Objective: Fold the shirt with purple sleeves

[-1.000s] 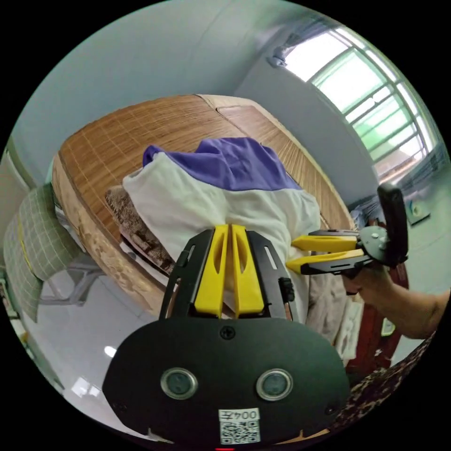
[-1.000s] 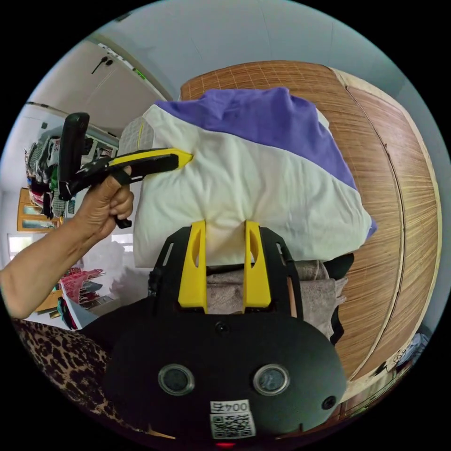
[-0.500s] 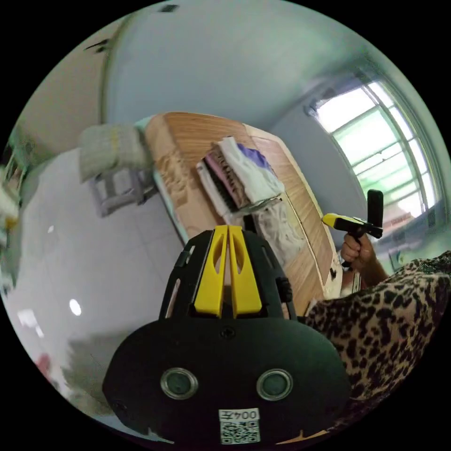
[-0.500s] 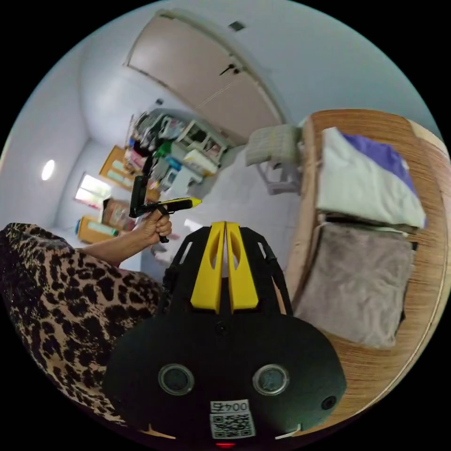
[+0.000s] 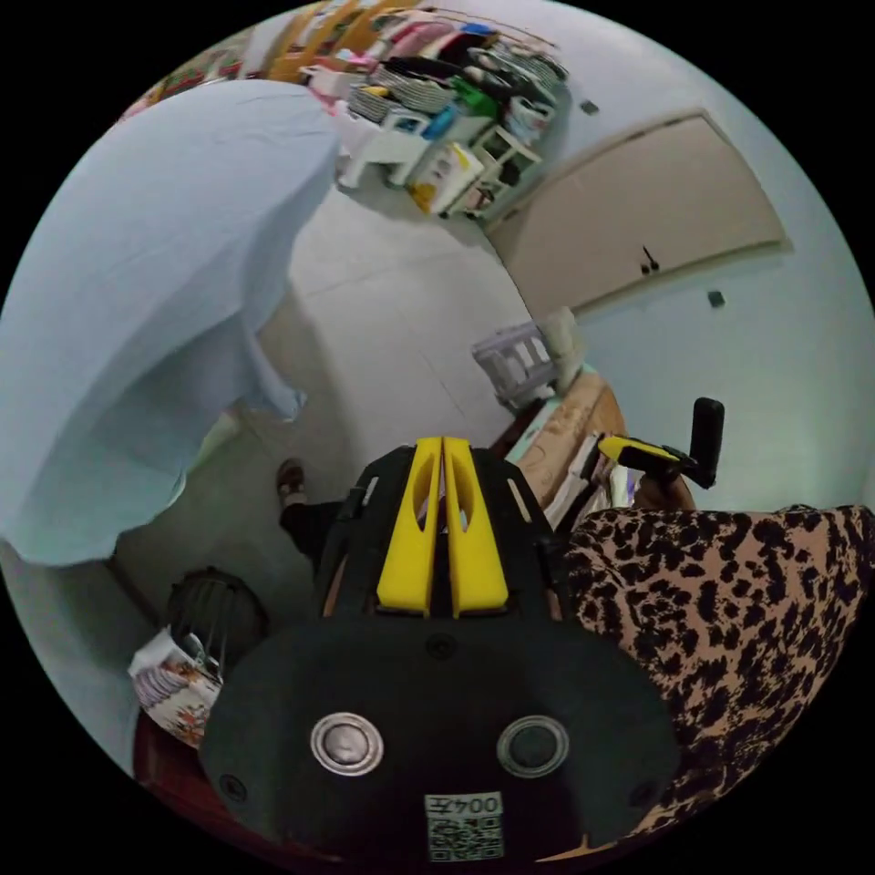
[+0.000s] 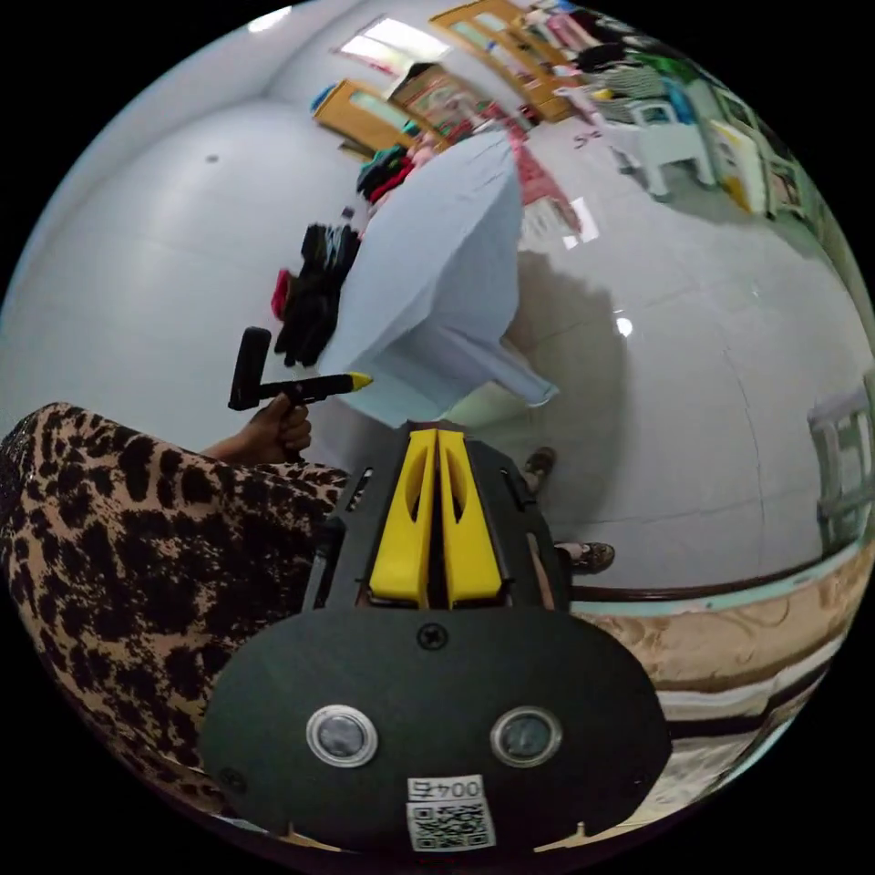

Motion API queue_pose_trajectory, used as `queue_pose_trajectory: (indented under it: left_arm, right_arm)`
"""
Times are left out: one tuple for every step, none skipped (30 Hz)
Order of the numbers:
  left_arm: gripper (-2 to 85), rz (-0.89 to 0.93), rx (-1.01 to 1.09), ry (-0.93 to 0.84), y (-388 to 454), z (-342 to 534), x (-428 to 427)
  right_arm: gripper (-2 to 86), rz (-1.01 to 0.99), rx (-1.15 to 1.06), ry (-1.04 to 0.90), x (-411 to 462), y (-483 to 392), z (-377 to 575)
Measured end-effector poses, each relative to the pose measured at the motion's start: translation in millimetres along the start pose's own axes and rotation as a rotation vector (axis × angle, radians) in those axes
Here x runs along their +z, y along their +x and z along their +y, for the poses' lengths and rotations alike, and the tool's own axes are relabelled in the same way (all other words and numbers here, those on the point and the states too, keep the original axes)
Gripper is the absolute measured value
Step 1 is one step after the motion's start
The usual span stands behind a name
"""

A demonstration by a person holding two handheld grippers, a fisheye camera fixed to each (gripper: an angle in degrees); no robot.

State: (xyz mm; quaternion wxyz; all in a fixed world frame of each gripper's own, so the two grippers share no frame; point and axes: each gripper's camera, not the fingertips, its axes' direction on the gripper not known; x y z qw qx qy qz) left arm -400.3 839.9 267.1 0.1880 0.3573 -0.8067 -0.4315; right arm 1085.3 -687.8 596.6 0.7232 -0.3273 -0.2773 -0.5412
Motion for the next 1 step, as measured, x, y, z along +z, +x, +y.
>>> queue_pose_trajectory:
  left_arm:
    - [0.1, 0.011, -0.045, 0.029, -3.9, 0.5, -30.8]
  right_arm:
    - [-0.7, 0.011, -0.044, -0.051, 8.7, -24.2, -24.1]
